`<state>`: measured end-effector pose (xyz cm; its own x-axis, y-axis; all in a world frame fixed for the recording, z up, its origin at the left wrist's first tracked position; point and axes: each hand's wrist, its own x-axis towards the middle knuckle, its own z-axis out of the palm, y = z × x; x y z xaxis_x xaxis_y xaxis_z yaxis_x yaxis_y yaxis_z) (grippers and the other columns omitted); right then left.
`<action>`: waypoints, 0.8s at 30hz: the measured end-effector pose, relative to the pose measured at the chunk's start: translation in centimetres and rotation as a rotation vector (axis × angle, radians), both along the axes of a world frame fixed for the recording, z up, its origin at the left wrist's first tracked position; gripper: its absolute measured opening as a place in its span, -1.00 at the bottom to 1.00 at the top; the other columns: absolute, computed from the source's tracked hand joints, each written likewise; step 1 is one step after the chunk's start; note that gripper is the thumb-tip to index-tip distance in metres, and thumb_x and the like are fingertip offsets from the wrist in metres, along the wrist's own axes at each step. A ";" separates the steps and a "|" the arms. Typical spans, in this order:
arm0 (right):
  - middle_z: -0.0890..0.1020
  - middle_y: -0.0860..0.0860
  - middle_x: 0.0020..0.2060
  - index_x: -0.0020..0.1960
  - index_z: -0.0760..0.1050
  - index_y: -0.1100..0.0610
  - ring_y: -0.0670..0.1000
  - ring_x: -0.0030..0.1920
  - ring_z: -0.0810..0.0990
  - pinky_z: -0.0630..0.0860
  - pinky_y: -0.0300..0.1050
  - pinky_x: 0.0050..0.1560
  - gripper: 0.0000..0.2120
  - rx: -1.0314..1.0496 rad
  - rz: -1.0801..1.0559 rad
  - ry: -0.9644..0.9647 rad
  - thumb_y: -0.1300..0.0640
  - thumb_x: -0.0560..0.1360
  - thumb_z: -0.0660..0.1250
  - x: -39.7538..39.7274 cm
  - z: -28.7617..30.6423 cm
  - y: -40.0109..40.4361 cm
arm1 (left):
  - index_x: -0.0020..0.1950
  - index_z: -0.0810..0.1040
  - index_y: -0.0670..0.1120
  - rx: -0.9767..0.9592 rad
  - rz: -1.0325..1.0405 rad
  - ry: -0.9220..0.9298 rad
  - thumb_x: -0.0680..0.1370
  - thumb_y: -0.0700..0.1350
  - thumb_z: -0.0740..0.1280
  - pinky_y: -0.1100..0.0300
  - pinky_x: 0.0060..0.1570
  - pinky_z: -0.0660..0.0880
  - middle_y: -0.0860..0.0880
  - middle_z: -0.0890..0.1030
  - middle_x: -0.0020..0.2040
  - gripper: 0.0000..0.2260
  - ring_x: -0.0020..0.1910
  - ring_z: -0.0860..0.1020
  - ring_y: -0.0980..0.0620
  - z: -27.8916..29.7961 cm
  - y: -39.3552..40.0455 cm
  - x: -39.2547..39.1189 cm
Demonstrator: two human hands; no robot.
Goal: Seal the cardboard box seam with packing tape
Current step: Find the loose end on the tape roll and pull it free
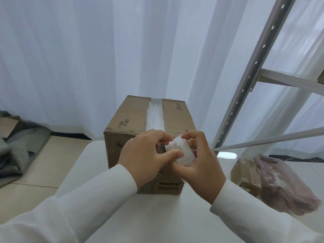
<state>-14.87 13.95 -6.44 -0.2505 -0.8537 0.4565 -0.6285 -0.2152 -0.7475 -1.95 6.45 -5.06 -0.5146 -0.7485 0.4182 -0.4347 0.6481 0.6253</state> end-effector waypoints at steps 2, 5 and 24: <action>0.48 -0.16 -0.10 -0.01 0.23 -0.20 -0.09 -0.12 0.58 0.57 -0.36 -0.28 -0.53 0.010 0.004 0.013 0.07 0.33 0.49 0.0 -0.1 0.1 | -0.01 0.56 0.13 0.113 -0.025 -0.027 0.30 0.26 0.37 0.18 -0.07 0.47 0.20 0.55 -0.11 -0.65 -0.13 0.48 0.23 -0.2 -0.6 0.1; 0.47 -0.20 -0.12 -0.01 0.23 -0.22 -0.10 -0.13 0.58 0.59 -0.33 -0.24 -0.52 0.027 0.006 0.042 0.06 0.32 0.50 0.2 -0.2 0.2 | -0.08 0.58 0.10 0.152 -0.021 -0.043 0.24 0.30 0.39 0.08 -0.05 0.50 0.17 0.57 -0.17 -0.61 -0.17 0.49 0.20 -0.3 -1.1 0.2; 0.45 -0.23 -0.22 0.06 0.21 -0.19 -0.21 -0.28 0.51 0.44 -0.47 -0.34 -0.48 0.002 0.003 0.140 0.08 0.33 0.48 0.1 -0.9 0.0 | 0.07 0.58 0.17 -0.042 -0.005 -0.212 0.39 0.26 0.28 0.12 -0.05 0.39 0.17 0.48 -0.18 -0.66 -0.17 0.40 0.15 -0.2 -0.2 0.0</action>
<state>-14.77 13.99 -7.33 -0.1816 -0.8553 0.4852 -0.7262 -0.2161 -0.6527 -1.97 6.28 -5.24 -0.5983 -0.7298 0.3308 -0.5503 0.6743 0.4923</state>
